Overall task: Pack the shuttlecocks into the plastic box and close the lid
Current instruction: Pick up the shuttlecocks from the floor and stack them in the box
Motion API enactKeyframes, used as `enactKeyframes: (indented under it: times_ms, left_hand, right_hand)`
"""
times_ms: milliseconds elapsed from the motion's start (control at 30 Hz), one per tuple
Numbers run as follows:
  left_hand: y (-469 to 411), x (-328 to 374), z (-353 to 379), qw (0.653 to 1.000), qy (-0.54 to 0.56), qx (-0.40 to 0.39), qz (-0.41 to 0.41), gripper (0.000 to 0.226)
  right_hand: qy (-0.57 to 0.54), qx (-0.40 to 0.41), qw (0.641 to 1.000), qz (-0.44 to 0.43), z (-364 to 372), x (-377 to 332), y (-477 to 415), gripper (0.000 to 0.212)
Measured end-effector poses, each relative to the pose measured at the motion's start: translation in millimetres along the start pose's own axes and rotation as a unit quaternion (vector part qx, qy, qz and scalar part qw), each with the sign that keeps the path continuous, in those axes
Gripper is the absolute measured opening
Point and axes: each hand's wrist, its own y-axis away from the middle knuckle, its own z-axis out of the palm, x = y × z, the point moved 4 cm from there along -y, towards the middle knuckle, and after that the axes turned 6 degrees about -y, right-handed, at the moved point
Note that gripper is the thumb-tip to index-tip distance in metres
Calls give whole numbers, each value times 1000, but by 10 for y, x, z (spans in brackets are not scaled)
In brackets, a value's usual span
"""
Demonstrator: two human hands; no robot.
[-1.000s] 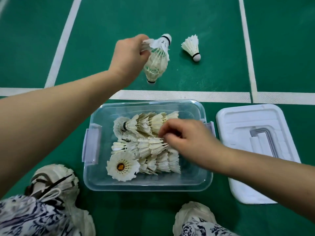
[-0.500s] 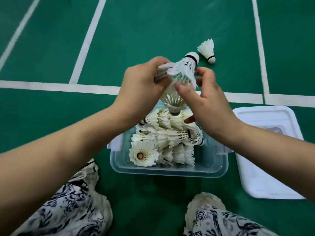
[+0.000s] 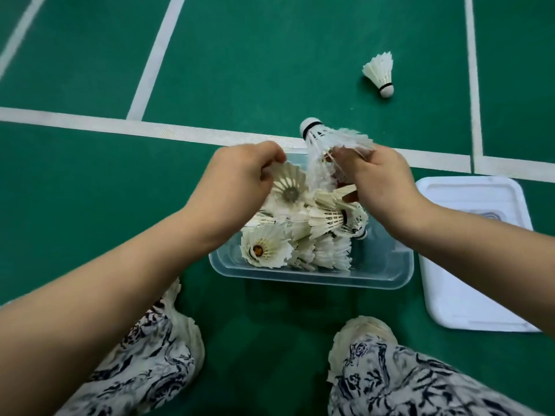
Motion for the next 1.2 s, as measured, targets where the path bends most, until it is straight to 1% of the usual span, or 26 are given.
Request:
enactKeyframes:
  times_ms: [100,167,233,300,400,433,500,667,733,800,900,967,1033,1100,1200]
  left_hand:
    - [-27,-140,-133,999,-27,19,-13,25]
    - [-52,-215,-218,998,-48,37,-16,25]
    - [-69,-259,-278,996,-68,61,-13,26]
    - [-77,-269,-294,994,-86,71,-8,27]
    - [-64,-236,-246,994,-90,62,1,28]
    - [-54,-224,-218,994,-90,60,5,28]
    - [-34,-207,-162,994,-88,57,8,29]
    - [-27,-223,-80,995,-83,54,11,29]
    - [-39,-225,-78,995,-81,57,11,29]
    - [-42,-220,-63,995,-81,55,13,29]
    - [-21,-210,-11,996,-76,47,21,29]
    - [2,-199,20,996,-71,42,18,29]
    - [18,-175,40,997,-61,41,11,30]
    - [25,-141,49,998,-54,42,11,30]
    - [28,-119,60,998,-53,41,15,28]
  right_hand:
    - [15,1,1000,-9,-75,84,-6,30]
    - [21,-33,999,6,-80,174,38,29]
    - [56,-81,995,11,-56,265,101,28]
    - [135,-128,983,6,-21,336,151,33]
    - [240,-208,948,11,86,422,226,40]
    - [263,-229,937,7,137,435,244,38]
    - [269,-249,931,-3,234,442,252,34]
    - [242,-239,940,-34,384,391,146,27]
    - [258,-246,933,-55,434,369,141,27]
    - [315,-244,912,-94,484,388,167,23]
    - [429,-222,858,-176,540,445,194,21]
    - [470,-215,834,-192,532,472,183,24]
    - [488,-213,820,-209,515,492,177,26]
    - [489,-203,818,-223,498,509,184,31]
    - [461,-183,841,-216,455,524,209,38]
